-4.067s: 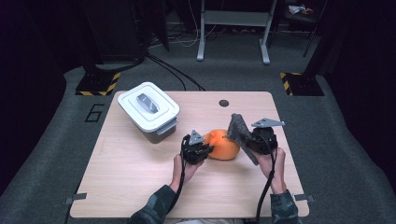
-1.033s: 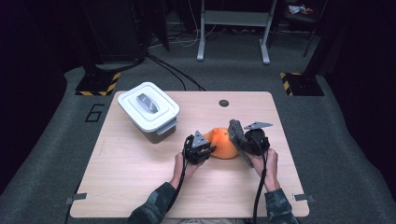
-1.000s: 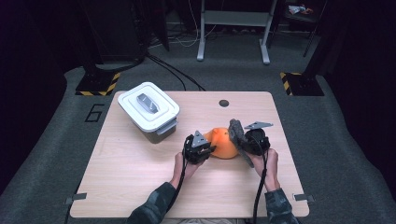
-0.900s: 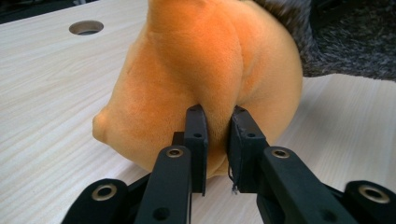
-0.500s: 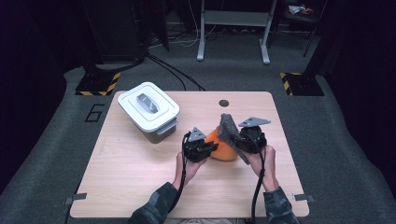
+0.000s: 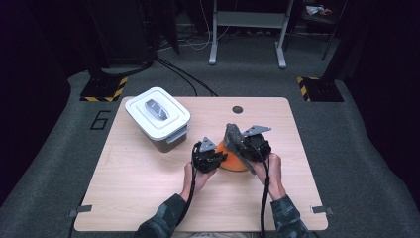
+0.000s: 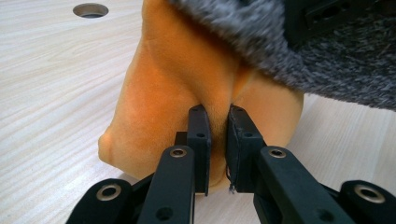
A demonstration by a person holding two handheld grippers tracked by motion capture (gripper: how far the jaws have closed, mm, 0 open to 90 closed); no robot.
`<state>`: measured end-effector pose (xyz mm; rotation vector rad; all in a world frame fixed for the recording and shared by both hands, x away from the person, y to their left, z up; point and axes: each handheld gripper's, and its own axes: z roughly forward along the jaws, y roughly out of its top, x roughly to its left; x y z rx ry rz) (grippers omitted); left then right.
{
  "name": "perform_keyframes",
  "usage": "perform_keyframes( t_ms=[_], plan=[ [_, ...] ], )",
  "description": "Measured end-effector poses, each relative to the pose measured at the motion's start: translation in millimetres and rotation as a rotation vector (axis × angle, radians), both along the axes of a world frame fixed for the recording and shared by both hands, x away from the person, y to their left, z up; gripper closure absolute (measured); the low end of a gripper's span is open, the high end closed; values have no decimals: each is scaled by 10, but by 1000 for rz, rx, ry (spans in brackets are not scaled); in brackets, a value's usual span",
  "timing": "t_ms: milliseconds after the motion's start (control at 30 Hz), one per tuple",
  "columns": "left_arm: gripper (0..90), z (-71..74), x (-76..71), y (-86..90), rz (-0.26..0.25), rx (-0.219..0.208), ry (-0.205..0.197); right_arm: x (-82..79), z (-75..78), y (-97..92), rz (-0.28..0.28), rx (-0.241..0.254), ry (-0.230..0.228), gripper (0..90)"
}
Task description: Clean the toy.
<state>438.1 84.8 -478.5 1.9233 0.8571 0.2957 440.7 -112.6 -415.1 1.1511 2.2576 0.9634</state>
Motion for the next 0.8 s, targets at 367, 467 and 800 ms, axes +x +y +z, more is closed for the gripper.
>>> perform_keyframes(
  t_ms=[367,467,800],
  plan=[
    [811,-21,9,23,7,-12,0,-17,-71,-212,-48,4,13,746],
    [811,-27,19,42,9,-13,5,-15,-97,-262,-61,7,20,745],
    [812,-39,13,49,16,-19,6,-2,-196,-411,-95,28,61,741]
  ],
)
